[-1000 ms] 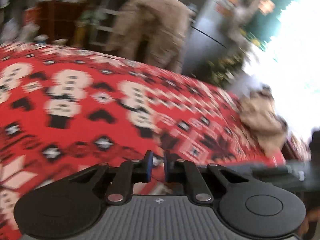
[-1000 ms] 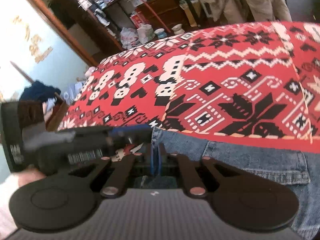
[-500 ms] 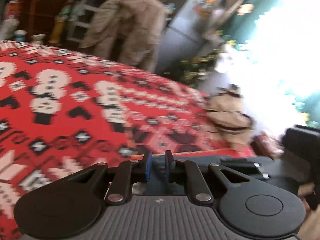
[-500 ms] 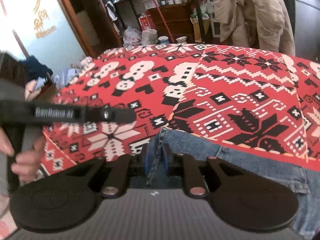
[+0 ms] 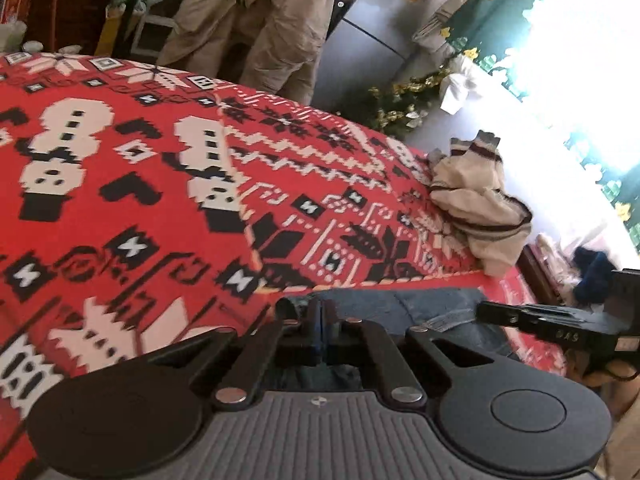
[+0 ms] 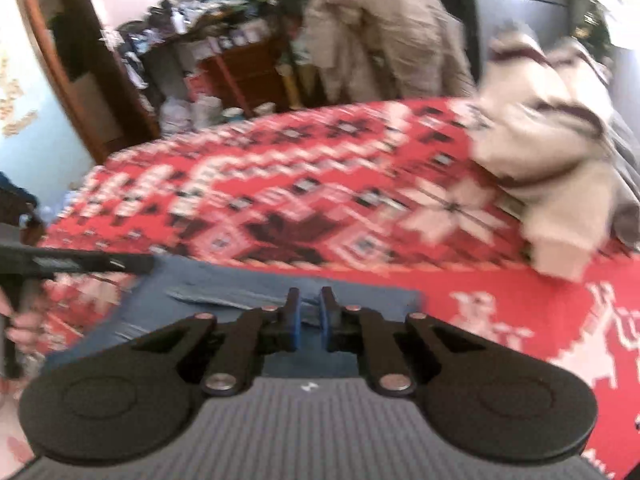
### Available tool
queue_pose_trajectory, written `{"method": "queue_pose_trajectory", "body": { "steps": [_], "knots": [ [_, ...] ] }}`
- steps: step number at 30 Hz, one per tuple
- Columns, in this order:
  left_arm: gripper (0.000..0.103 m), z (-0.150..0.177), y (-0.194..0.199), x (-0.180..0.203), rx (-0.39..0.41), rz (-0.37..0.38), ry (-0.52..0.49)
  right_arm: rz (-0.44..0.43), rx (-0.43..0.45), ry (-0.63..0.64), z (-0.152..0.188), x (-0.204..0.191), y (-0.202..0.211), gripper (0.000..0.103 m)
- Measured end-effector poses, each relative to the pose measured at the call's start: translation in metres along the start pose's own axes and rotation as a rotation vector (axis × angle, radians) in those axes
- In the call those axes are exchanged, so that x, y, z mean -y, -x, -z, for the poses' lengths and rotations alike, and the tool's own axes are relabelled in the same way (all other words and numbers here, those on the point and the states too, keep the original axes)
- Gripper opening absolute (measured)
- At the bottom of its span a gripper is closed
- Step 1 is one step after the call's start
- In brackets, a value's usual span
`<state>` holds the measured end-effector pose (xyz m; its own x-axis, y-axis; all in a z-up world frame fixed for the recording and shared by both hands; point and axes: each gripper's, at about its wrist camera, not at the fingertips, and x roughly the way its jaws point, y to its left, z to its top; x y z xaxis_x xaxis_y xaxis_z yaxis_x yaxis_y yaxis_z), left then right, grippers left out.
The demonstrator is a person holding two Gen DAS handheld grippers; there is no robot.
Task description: Fold clothes
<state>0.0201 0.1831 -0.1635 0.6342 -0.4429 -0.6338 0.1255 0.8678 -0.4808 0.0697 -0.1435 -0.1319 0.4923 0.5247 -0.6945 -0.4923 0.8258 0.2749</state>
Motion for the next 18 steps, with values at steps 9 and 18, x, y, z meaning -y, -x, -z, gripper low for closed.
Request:
{"method": "queue_pose_trajectory", "body": {
  "steps": [9,18],
  "knots": [
    [0.003,-0.014,0.023,0.007,0.061,0.000,0.001,0.041,0.077,-0.082,-0.007,0.045,0.027,0.006],
    [0.003,-0.016,-0.012,0.023,0.009,-0.063,-0.092,0.041,0.031,-0.071,-0.012,0.044,-0.003,0.009]
  ]
}}
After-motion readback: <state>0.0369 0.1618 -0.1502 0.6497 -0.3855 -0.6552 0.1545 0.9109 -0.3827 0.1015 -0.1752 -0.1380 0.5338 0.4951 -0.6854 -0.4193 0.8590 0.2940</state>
